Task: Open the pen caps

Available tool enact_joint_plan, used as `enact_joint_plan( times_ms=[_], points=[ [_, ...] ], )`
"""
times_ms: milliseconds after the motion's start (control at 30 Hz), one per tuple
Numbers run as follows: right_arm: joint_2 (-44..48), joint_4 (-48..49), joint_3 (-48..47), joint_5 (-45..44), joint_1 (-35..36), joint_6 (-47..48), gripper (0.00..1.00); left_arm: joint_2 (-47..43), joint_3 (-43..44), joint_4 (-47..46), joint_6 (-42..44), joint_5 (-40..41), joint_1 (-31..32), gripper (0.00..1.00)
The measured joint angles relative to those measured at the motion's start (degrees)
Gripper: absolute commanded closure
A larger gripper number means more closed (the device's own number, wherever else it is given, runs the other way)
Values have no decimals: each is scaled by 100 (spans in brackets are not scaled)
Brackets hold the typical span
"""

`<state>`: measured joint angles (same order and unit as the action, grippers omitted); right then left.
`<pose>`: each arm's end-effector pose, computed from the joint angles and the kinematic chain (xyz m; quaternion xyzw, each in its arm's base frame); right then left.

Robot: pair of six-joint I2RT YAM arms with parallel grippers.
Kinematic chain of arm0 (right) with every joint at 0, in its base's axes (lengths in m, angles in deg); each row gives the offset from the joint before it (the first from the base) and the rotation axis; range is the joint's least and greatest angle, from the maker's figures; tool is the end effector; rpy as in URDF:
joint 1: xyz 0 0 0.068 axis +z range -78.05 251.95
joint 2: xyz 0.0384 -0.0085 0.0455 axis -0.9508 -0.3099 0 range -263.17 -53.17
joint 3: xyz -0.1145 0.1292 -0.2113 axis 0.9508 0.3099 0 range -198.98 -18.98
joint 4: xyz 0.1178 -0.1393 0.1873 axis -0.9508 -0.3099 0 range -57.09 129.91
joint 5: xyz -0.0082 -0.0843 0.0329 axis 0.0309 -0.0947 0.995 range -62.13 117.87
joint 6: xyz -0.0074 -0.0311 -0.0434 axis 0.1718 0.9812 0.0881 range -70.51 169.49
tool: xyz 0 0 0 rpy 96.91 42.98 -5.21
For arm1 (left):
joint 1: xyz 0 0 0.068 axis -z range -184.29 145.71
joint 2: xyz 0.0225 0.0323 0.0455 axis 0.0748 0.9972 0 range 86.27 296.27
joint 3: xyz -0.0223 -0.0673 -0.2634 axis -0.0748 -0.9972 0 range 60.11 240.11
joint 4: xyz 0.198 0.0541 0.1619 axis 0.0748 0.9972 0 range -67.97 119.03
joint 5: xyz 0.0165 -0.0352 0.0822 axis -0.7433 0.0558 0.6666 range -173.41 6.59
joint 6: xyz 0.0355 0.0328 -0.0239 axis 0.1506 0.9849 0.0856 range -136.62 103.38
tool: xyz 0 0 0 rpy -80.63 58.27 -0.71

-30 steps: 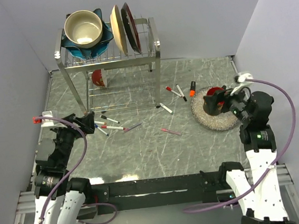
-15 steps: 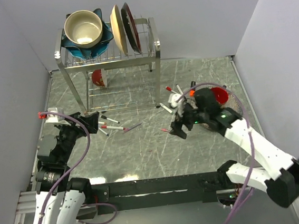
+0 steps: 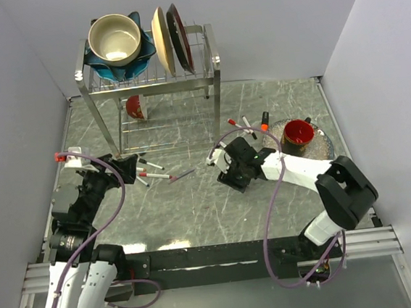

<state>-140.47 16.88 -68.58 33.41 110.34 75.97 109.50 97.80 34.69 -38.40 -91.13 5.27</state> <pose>0.2265 0.1838 0.1795 -0.5287 0.8091 0.0728 0.2462 0.1066 -0.0229 0.3405 -0.0258 0.6955 -0.2387 0.6772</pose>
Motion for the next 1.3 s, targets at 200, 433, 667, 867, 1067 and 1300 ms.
enact_joint_plan(
  times_ms=[200, 433, 667, 867, 1067, 1300],
  points=[
    [-229, 22, -101, -160, 0, -2, 54, 24, 0, -4, 9, -33, 0, 1],
    [-564, 13, -225, -11, 0, -17, 58, 26, 0, -11, 11, -74, 0, 1],
    [-680, -48, -293, 103, 0, -52, 82, 28, 0, -96, 13, -260, 0, 1],
    [-776, -229, -444, 254, -2, -105, 100, 107, -11, -251, -24, -776, 0, 1],
    [-640, -621, -485, 822, -114, -22, 100, 376, -363, -1019, -1193, -1871, 76, 1],
    [804, -1263, -485, 2988, -1285, 229, 100, -293, -1996, -2293, -3571, -1967, 1032, 1]
  ],
)
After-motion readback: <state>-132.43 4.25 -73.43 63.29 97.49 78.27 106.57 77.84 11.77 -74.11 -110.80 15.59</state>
